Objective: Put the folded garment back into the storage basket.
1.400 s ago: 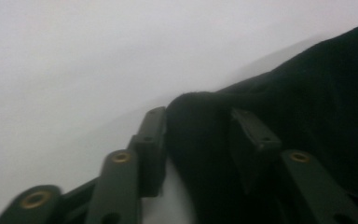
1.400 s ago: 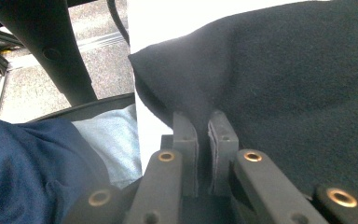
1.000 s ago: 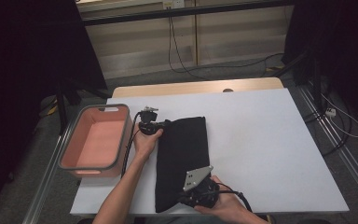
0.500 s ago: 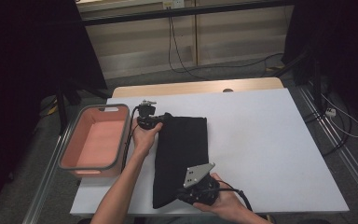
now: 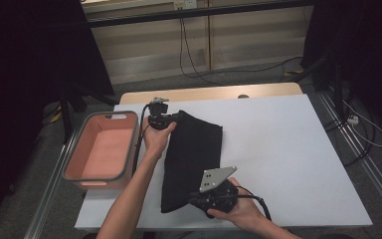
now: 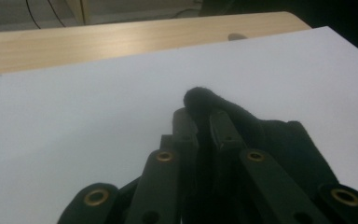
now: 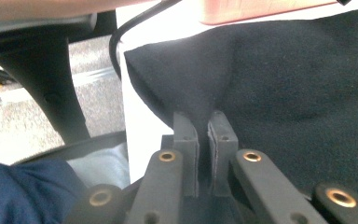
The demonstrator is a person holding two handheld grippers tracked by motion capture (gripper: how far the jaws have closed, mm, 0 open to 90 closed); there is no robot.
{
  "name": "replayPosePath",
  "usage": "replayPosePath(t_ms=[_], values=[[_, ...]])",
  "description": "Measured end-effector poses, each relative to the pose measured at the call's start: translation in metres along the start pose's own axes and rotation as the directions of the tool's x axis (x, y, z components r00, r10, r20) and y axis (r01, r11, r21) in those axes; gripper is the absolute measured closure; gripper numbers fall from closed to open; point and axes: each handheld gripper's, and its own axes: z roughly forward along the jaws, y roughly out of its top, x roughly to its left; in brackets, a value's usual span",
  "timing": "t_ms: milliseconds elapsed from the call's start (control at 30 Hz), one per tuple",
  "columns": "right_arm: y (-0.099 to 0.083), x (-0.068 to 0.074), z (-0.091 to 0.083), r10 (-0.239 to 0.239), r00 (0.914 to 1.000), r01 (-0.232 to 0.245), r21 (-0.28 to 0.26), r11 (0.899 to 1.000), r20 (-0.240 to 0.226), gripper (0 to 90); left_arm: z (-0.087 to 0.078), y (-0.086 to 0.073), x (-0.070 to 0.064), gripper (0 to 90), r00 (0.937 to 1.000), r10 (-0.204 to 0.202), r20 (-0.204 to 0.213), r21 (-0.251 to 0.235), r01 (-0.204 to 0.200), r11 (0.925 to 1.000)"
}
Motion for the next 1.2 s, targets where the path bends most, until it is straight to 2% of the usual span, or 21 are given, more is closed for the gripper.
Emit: replayPosePath(t_ms=[367, 667, 867, 1200], values=[[0.012, -0.003, -0.004, -0.008, 0.9999, 0.008, -0.05, 0.999, 0.012, 85.3, -0.011, 0.018, -0.002, 83.2, 0.9997, 0.019, -0.017, -0.027, -0.019, 0.9994], [0.024, -0.003, -0.004, -0.017, 0.9998, 0.018, -0.083, 0.996, 0.013, 85.3, -0.02, 0.026, 0.003, 83.2, 0.9993, 0.022, -0.031, -0.04, -0.023, 0.9989], [0.035, -0.004, -0.003, -0.02, 0.9998, 0.021, -0.112, 0.993, 0.006, 85.3, -0.033, 0.032, 0.012, 83.3, 0.999, 0.009, -0.043, -0.063, -0.012, 0.9979], [0.045, -0.003, 0.003, -0.032, 0.9994, 0.031, -0.131, 0.991, -0.009, 85.3, -0.044, 0.04, 0.016, 83.3, 0.9984, 0.02, -0.054, -0.077, -0.024, 0.9967]])
